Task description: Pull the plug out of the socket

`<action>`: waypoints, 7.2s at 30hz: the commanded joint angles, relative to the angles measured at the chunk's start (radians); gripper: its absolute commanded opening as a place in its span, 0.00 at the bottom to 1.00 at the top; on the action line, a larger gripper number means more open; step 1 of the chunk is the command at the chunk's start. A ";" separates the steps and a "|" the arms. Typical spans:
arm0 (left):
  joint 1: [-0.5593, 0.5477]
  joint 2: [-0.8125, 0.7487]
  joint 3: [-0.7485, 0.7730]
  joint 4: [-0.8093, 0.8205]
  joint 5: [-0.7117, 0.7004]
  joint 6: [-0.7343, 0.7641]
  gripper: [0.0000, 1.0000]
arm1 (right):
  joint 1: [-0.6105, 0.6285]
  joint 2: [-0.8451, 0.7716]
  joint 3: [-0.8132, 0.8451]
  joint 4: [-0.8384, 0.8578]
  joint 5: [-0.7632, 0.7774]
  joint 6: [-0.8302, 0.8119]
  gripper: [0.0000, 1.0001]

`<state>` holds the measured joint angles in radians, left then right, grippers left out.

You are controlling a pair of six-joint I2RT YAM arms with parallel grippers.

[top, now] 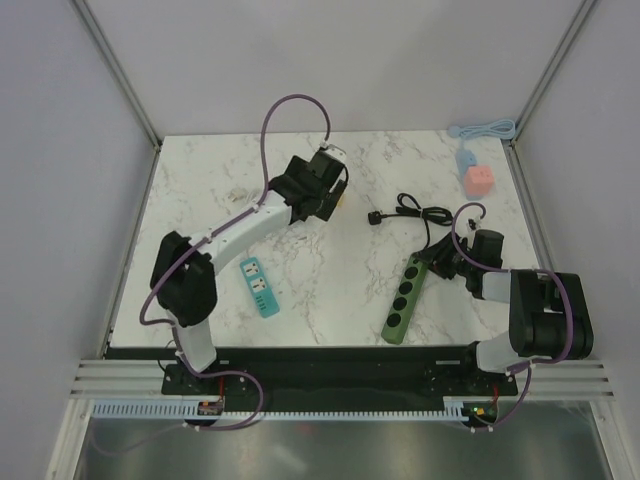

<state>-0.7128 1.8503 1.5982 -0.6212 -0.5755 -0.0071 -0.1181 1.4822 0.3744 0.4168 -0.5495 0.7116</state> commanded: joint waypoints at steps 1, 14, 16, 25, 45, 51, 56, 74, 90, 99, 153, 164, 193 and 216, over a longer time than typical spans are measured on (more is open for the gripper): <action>0.012 -0.129 -0.046 -0.022 0.196 -0.143 1.00 | -0.009 0.026 -0.006 0.020 0.077 -0.084 0.00; 0.015 -0.416 -0.331 0.084 0.494 -0.304 1.00 | -0.008 -0.267 -0.230 0.109 0.108 0.361 0.00; 0.015 -0.448 -0.398 0.118 0.568 -0.335 1.00 | 0.006 -0.341 -0.279 0.105 0.146 0.425 0.00; 0.015 -0.632 -0.622 0.252 0.730 -0.406 1.00 | 0.113 -0.867 -0.341 -0.177 0.531 0.618 0.00; 0.021 -0.893 -0.721 0.181 0.689 -0.364 1.00 | 0.704 0.174 0.016 0.661 0.399 0.499 0.00; 0.024 -0.918 -0.728 0.155 0.674 -0.363 1.00 | 0.773 0.378 0.225 0.721 0.359 0.479 0.00; 0.024 -0.948 -0.750 0.141 0.666 -0.376 1.00 | 0.801 0.489 0.386 0.688 0.339 0.485 0.00; 0.024 -0.887 -0.725 0.164 0.692 -0.384 1.00 | 0.821 0.340 0.547 -0.103 0.456 0.103 0.95; 0.024 -0.882 -0.747 0.218 0.767 -0.390 1.00 | 0.475 -0.020 0.567 -0.654 0.773 -0.205 0.98; 0.024 -0.919 -0.758 0.216 0.809 -0.384 1.00 | 0.166 0.220 0.993 -0.719 0.973 -0.512 0.98; 0.026 -0.826 -0.669 0.167 0.953 -0.375 0.98 | 0.001 0.659 1.388 -0.820 0.792 -0.719 0.74; 0.026 -0.809 -0.669 0.199 1.010 -0.418 0.97 | 0.017 0.486 1.192 -0.817 0.704 -0.597 0.02; 0.022 -0.694 -0.696 0.316 1.091 -0.455 0.95 | 0.656 -0.244 0.445 -1.126 0.898 0.079 0.00; -0.023 -0.675 -0.655 0.305 1.036 -0.484 0.95 | 0.802 -0.209 0.560 -1.093 1.019 0.049 0.98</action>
<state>-0.7113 1.1618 0.8909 -0.3378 0.4896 -0.4637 0.6788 1.3167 0.8795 -0.7109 0.5014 0.7841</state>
